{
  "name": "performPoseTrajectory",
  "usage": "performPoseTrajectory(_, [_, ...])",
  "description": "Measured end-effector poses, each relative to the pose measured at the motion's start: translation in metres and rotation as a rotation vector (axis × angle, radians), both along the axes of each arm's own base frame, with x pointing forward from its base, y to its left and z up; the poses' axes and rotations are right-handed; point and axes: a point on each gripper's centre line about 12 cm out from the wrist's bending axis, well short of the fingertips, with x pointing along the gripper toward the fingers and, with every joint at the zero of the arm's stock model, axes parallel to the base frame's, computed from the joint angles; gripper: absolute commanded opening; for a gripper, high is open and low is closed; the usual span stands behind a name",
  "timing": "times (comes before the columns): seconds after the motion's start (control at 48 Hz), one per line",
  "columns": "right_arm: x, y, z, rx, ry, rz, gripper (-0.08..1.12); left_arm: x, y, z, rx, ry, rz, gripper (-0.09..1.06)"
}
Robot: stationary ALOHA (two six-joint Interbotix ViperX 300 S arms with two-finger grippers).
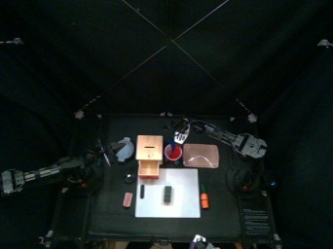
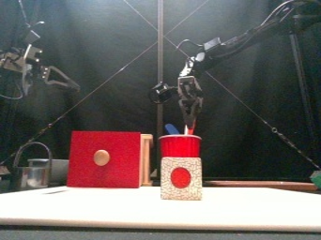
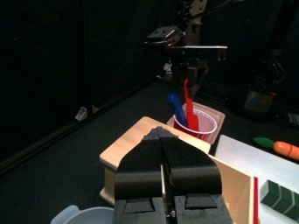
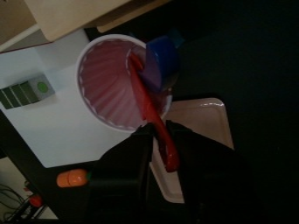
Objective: Place sushi on board then cut the sushi with the knife then place the pieces on the plate
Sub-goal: Grasp knife edge with left hand
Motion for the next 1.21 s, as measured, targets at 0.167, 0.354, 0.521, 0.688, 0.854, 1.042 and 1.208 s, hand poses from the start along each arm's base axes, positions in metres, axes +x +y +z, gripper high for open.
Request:
performPoseTrajectory(0.167, [-0.001, 0.007, 0.015, 0.012, 0.013, -0.008, 0.42, 0.0, 0.0, 0.0, -0.001, 0.001, 0.0, 0.06])
performPoseTrajectory(0.354, [-0.022, 0.03, 0.083, -0.018, -0.094, -0.032, 0.42, 0.0, 0.0, 0.002, 0.002, -0.004, 0.0, 0.06])
performPoseTrajectory(0.521, [-0.05, 0.055, 0.118, -0.072, -0.208, -0.054, 0.41, 0.002, 0.0, 0.004, 0.005, -0.01, -0.006, 0.06])
performPoseTrajectory(0.688, [-0.064, 0.09, 0.128, -0.151, -0.409, -0.056, 0.41, 0.013, -0.018, 0.012, 0.012, -0.025, -0.114, 0.06])
performPoseTrajectory(0.854, [-0.067, 0.144, 0.101, -0.214, -0.68, -0.038, 0.41, 0.037, -0.039, 0.011, -0.006, 0.021, -0.251, 0.06])
performPoseTrajectory(1.042, [-0.082, 0.186, 0.07, -0.292, -0.904, 0.005, 0.41, 0.067, -0.072, 0.004, -0.023, 0.101, -0.417, 0.06])
performPoseTrajectory(1.208, [-0.099, 0.208, 0.061, -0.393, -1.096, 0.078, 0.41, 0.089, -0.11, -0.022, -0.092, 0.216, -0.548, 0.06])
